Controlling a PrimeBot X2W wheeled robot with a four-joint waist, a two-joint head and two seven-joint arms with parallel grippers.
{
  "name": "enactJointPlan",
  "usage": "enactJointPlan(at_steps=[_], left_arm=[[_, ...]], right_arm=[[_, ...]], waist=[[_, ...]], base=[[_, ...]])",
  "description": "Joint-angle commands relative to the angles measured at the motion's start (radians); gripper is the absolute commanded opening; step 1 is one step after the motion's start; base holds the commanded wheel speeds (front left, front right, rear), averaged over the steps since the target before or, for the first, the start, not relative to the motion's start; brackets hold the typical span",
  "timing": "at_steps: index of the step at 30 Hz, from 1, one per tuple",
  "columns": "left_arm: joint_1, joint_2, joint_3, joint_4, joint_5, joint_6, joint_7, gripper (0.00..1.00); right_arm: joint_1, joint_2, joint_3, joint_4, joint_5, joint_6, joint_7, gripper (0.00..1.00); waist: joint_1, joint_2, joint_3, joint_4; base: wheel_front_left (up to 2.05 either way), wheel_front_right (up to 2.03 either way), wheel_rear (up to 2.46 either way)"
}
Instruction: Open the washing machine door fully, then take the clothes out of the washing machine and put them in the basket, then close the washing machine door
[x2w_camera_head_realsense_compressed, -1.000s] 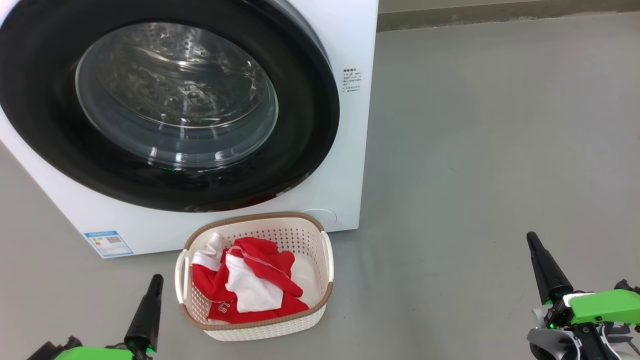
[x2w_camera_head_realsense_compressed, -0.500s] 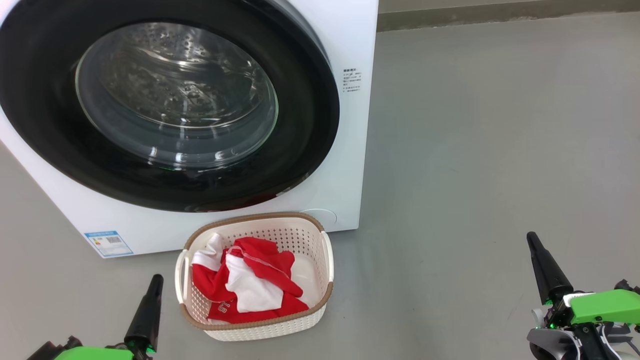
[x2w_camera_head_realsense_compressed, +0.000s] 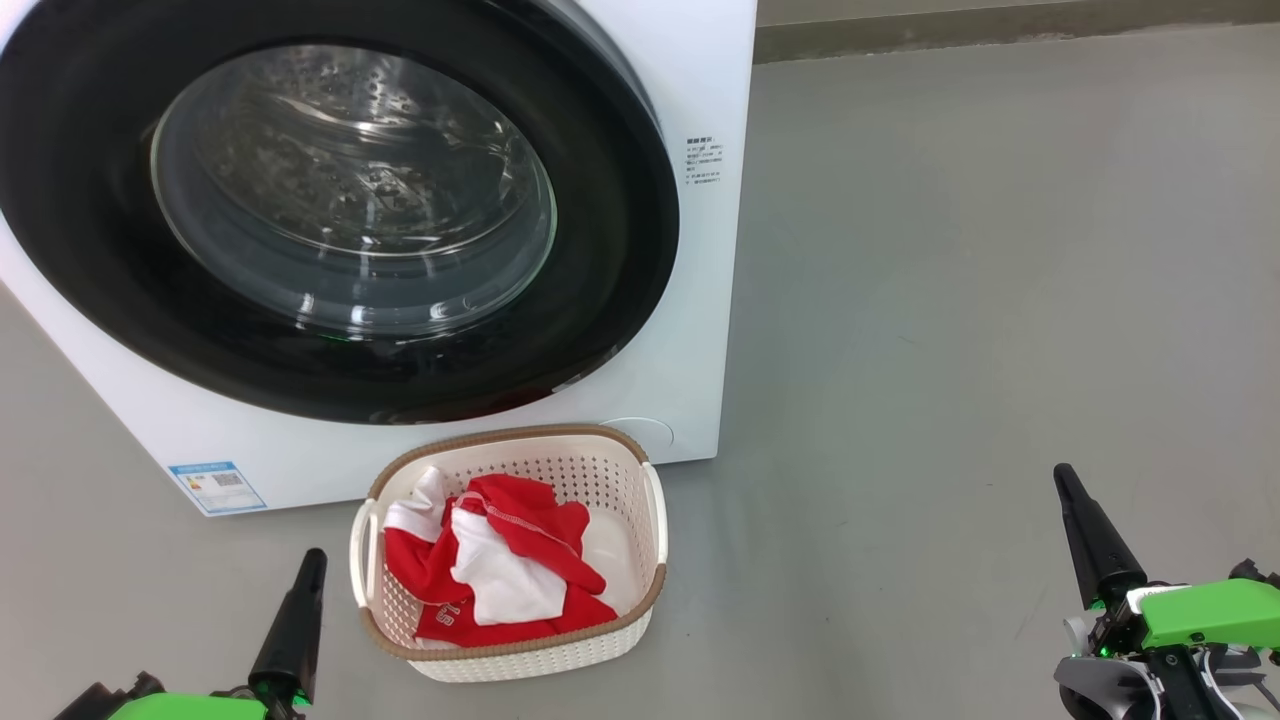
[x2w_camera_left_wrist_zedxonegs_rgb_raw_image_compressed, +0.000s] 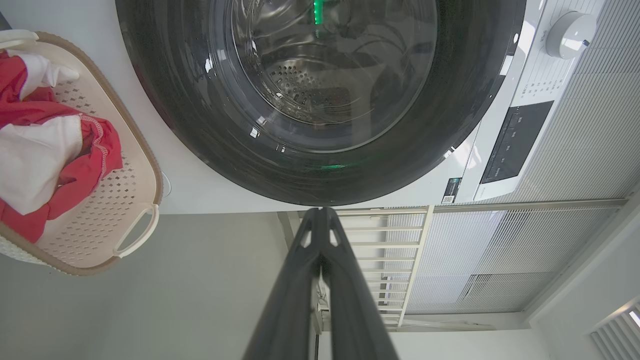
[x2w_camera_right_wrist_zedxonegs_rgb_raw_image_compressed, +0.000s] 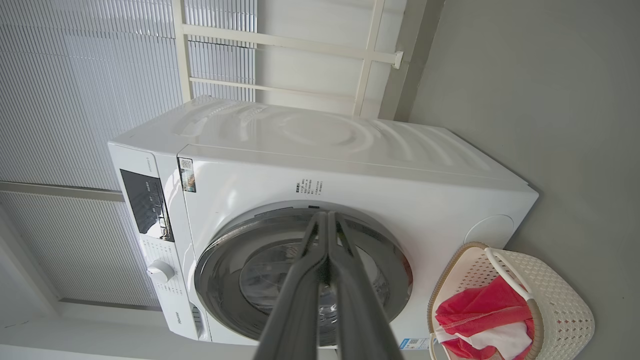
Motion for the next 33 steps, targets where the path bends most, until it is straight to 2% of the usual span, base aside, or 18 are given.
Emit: enactJointPlan(at_steps=[1,33], left_arm=[[-0.039,0.011,0.028,-0.02,-0.007,-0.007,0.003,0.0],[-0.039,0.011,0.028,-0.02,-0.007,-0.007,0.003,0.0]], right_arm=[[-0.042,-0.006,0.015,-0.025,-0.002,0.0,0.006,0.0],[-0.042,-0.005,0.014,-0.025,-0.003,0.0,0.007,0.0]], waist=[[0.0,0.0,0.0,0.0],[0.0,0.0,0.0,0.0]], base=[[0.0,0.0,0.0],[0.0,0.0,0.0]])
